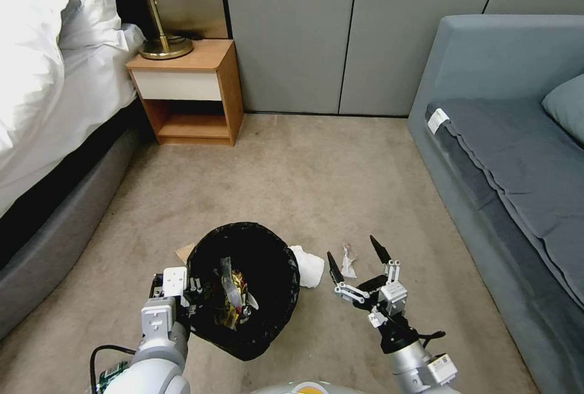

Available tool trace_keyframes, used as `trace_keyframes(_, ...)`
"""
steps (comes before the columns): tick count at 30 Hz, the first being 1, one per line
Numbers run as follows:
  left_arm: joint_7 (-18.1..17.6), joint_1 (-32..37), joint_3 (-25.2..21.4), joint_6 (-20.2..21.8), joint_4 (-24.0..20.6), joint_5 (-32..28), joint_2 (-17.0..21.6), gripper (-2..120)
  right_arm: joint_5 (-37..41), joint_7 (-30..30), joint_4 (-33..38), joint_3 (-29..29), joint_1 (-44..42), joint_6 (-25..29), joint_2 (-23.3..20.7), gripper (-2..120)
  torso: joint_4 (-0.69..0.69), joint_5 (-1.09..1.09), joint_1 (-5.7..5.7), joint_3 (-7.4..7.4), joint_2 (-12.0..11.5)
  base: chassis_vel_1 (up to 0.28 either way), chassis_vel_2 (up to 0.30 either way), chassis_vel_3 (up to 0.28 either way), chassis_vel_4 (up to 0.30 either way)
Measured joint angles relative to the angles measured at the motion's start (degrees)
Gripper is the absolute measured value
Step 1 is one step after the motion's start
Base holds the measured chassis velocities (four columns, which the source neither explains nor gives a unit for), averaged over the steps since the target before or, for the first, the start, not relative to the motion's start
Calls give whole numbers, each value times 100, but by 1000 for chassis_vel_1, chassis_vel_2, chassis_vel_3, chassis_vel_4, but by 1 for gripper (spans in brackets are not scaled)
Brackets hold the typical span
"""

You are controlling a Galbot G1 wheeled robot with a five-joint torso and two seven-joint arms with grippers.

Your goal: Pick up the trash bin, then pick up the garbage from the floor and place it into the trash bin.

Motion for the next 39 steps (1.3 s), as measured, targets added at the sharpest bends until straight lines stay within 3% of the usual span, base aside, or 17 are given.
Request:
trace_keyframes(7, 0, 4, -4, -8, 15, 0, -1, 3, 7, 235, -243, 23, 372, -202, -34, 100, -1, 0, 0, 0, 0, 0, 0, 0, 0)
trace_keyframes(12, -1, 12, 19, -34, 49, 21, -45, 3, 33, 709, -621, -86, 1110, -1101, -71, 100, 0, 0, 0, 0, 0, 0, 0, 0, 0)
trace_keyframes(14, -2, 7, 51, -43, 53, 37, -80, 3, 133, 1034, -998, -262, 1576, -1816, -74, 100, 0, 1, 0, 0, 0, 0, 0, 0, 0)
trace_keyframes(15, -2, 7, 51, -43, 53, 37, -80, 3, 133, 1034, -998, -262, 1576, -1816, -74, 100, 0, 1, 0, 0, 0, 0, 0, 0, 0)
trace_keyframes(18, -2, 18, 55, -46, 53, 39, -83, 3, 447, 1241, -1728, -426, 2180, -2748, -90, 100, -1, 0, 0, 0, 0, 0, 0, 0, 0)
trace_keyframes(19, -2, 18, 55, -46, 53, 39, -83, 3, 447, 1241, -1728, -426, 2180, -2748, -90, 100, -1, 0, 0, 0, 0, 0, 0, 0, 0)
trace_keyframes(22, -2, 29, 35, -51, 53, 38, -82, 3, 533, 1238, -2676, -514, 2826, -3203, -53, 100, 0, 1, 0, 1, 0, 0, 0, 0, 0)
trace_keyframes(27, -2, 41, 35, -63, 69, 38, -88, 3, 560, 1131, -3455, -571, 3322, -3291, 16, 100, 0, 0, 0, 1, 0, 0, 0, 0, 0)
trace_keyframes(30, -1, 31, 34, -88, 129, 43, -87, 3, 356, 958, -4512, -626, 3778, -3204, 124, 100, 0, 0, 0, 1, 0, 0, 0, 0, 0)
trace_keyframes(31, -1, 31, 34, -88, 129, 43, -87, 3, 356, 958, -4512, -626, 3778, -3204, 124, 100, 0, 0, 0, 1, 0, 0, 0, 0, 0)
trace_keyframes(34, 1, 44, 47, -115, 152, 52, -101, 3, 145, 779, -5382, -572, 4125, -3040, 252, 100, 0, 1, 0, 1, 0, 0, 0, 0, 0)
trace_keyframes(39, 3, 75, 57, -120, 165, 65, -101, 3, 83, 555, -5975, -519, 4409, -2936, 315, 100, 0, 0, 0, 1, 0, 0, 0, 0, 0)
